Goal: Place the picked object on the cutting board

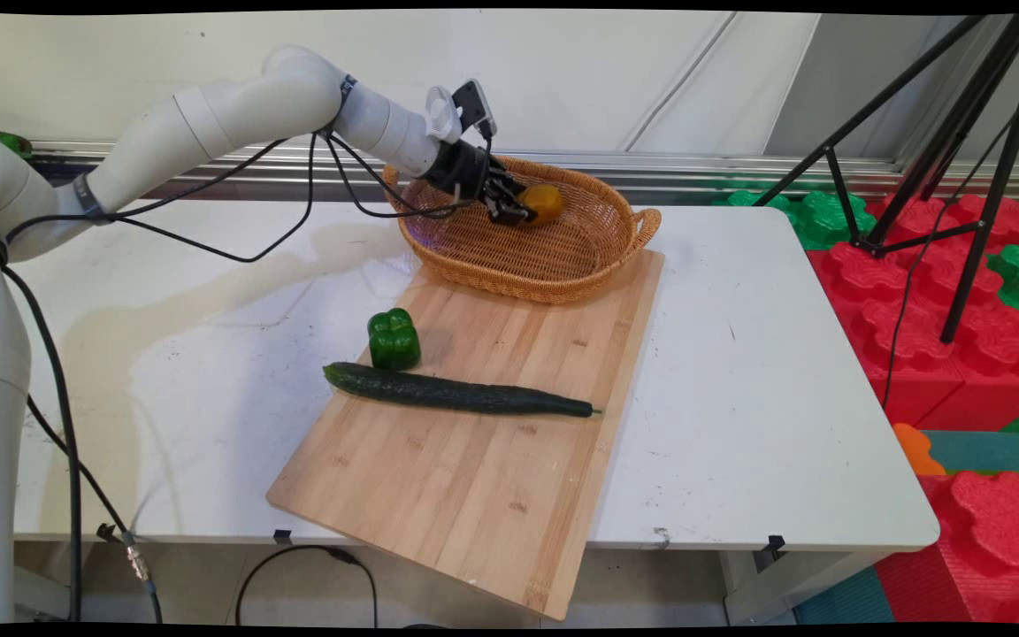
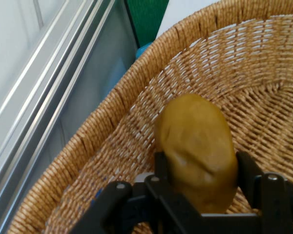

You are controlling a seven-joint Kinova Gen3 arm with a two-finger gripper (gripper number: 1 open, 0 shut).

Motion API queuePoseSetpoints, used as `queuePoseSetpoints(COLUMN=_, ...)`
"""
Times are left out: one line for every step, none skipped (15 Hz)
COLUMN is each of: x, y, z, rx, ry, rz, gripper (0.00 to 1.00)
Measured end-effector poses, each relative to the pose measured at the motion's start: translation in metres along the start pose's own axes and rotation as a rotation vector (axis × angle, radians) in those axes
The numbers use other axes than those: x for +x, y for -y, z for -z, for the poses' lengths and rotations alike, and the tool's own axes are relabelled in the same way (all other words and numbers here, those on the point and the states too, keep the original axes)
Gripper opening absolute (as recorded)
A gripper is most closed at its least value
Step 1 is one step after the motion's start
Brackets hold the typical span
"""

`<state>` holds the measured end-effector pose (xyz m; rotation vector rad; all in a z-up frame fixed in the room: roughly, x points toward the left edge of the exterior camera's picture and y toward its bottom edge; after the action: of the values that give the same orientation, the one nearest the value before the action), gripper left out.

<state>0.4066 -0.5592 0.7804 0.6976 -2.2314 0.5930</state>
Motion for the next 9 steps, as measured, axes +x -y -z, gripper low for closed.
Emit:
queuePoseSetpoints(x=0.000, y=0.000, z=0.003, rx=-0.002, ry=-0.004, rz=0.003, gripper=0.00)
queuePoseSetpoints(x=0.000, y=0.000, z=0.007, rx=-0.002, ry=-0.009, rz=0.008, gripper=0.00)
queuePoseSetpoints(x=0.001, y=-0.001, z=0.012, rx=-0.004, ry=-0.015, rz=0.014, gripper=0.00)
queuePoseSetpoints(x=0.001, y=-0.002, z=0.018, rx=-0.006, ry=-0.021, rz=0.021, gripper=0.00)
queuePoseSetpoints(x=0.001, y=-0.003, z=0.024, rx=-0.008, ry=-0.025, rz=0.027, gripper=0.00)
queuePoseSetpoints(x=0.002, y=-0.004, z=0.031, rx=-0.011, ry=-0.030, rz=0.035, gripper=0.00)
queuePoseSetpoints(x=0.002, y=-0.005, z=0.039, rx=-0.013, ry=-0.036, rz=0.042, gripper=0.00)
queuePoseSetpoints(x=0.003, y=-0.006, z=0.047, rx=-0.016, ry=-0.038, rz=0.046, gripper=0.00)
queuePoseSetpoints(x=0.003, y=-0.007, z=0.056, rx=-0.020, ry=-0.040, rz=0.049, gripper=0.00)
